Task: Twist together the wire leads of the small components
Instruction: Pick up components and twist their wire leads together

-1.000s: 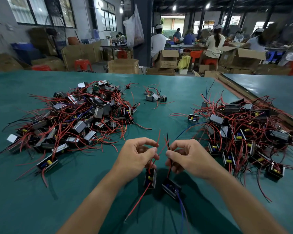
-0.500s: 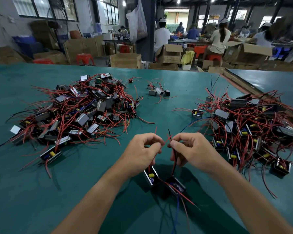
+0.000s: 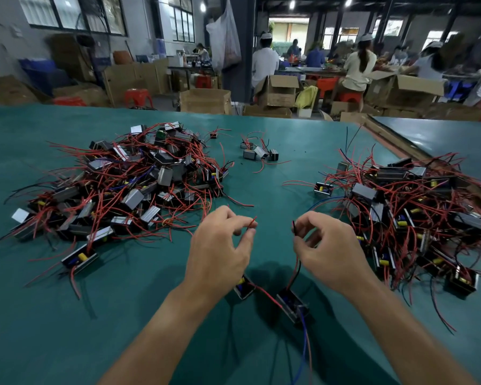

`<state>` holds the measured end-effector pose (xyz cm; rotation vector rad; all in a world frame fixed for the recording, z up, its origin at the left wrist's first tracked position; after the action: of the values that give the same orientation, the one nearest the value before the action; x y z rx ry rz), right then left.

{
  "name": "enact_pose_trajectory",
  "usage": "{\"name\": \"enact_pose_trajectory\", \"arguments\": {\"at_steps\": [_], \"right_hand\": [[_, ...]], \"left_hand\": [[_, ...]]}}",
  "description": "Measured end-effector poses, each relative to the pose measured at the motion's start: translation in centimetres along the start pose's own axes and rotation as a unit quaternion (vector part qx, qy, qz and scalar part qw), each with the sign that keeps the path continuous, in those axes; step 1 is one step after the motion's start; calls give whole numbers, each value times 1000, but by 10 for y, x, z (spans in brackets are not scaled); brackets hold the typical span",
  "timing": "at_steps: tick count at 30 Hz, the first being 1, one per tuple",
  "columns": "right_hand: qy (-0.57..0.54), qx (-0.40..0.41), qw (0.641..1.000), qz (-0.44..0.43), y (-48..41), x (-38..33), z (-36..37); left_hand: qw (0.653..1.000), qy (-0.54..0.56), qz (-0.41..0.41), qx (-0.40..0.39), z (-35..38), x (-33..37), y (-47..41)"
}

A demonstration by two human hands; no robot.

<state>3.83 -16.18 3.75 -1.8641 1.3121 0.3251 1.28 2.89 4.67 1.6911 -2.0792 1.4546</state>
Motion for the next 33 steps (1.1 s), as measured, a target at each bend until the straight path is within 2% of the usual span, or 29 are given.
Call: {"name": "enact_pose_trajectory", "arguments": {"at_steps": [4,6,11,17,21,26,33], "right_hand": [[-40,-1,999,-11,-1,-3,3],[-79,-28,996,-21,0,-7,6],[-124,-73,989,-27,4,-10,10],[-131,-82,987,-47,6,-18,10],[-135,-102,985,-21,6,-17,8],[-231,-128,963,43,4,-18,7],[-284,-144,945,70,4,-16,7]], "left_hand": [[990,126,-52,-36,5,2,1],[977,177,-97,-70,11,0,1],[936,300,-144,-117,20,0,3],[944,278,-128,-124,17,0,-1],[917,327,-184,-132,15,-2,1],[885,376,-229,-151,12,-1,1],[880,362,-258,-169,15,-3,1]]}}
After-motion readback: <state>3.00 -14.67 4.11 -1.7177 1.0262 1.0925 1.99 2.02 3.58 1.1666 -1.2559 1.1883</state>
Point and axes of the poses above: each hand's wrist, its own y-axis away from the middle knuckle, its own z-axis out of the palm, x = y × z, the point moved 4 cm from there along -y, towards the middle knuckle, and after that the axes turned 2 degrees about -z, right-handed, at the moved point
